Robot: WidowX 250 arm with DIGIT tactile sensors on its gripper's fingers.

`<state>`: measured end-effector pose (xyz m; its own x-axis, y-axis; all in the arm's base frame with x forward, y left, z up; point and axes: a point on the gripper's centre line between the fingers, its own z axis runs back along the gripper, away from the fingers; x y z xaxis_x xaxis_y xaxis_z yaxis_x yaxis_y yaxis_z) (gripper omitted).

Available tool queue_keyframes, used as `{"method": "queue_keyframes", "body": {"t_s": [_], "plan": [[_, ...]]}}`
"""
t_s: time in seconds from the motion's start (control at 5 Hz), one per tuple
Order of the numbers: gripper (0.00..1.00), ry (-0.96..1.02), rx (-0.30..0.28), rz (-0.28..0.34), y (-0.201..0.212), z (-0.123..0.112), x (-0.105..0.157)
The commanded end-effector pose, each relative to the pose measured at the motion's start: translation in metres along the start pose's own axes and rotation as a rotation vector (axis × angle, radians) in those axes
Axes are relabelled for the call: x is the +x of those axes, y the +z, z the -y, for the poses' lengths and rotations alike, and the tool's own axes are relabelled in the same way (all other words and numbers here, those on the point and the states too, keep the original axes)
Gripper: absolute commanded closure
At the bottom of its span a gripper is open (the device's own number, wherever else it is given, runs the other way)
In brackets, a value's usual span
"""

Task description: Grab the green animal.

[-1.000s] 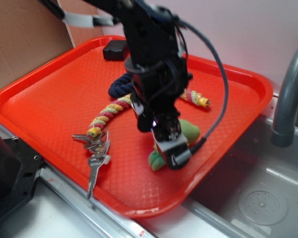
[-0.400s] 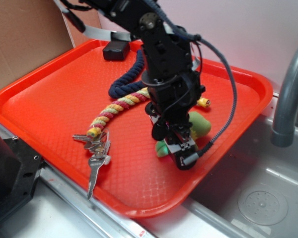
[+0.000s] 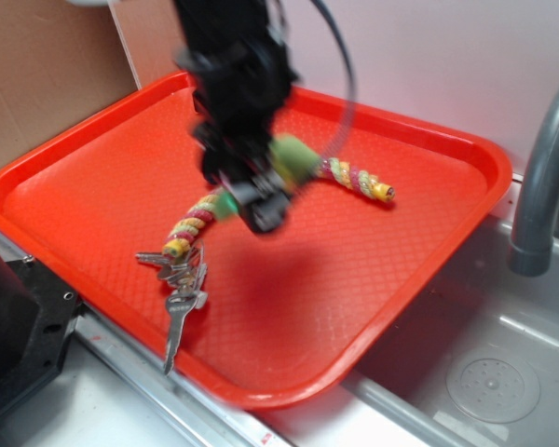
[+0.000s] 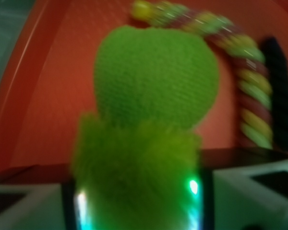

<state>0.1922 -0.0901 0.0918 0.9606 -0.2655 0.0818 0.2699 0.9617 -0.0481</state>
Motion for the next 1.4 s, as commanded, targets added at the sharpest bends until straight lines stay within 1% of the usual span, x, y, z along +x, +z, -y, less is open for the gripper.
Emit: {"method": "queue_keyframes", "body": {"t_s": [0.0, 0.2, 0.4, 0.6, 0.8, 1.2], "plan": [[1.00, 0.259, 0.069, 0.030, 0.094, -0.056, -0.038], [1.00, 0.351, 0.137, 0.061, 0.120, -0.067, -0.043], [1.00, 0.356, 0.123, 0.107, 0.140, -0.068, -0.032], [1.00, 0.350, 0.108, 0.130, 0.147, -0.065, -0.026], [1.00, 0.341, 0.101, 0.132, 0.149, -0.062, -0.020], [1.00, 0.356, 0.091, 0.122, 0.146, -0.063, -0.019]]}}
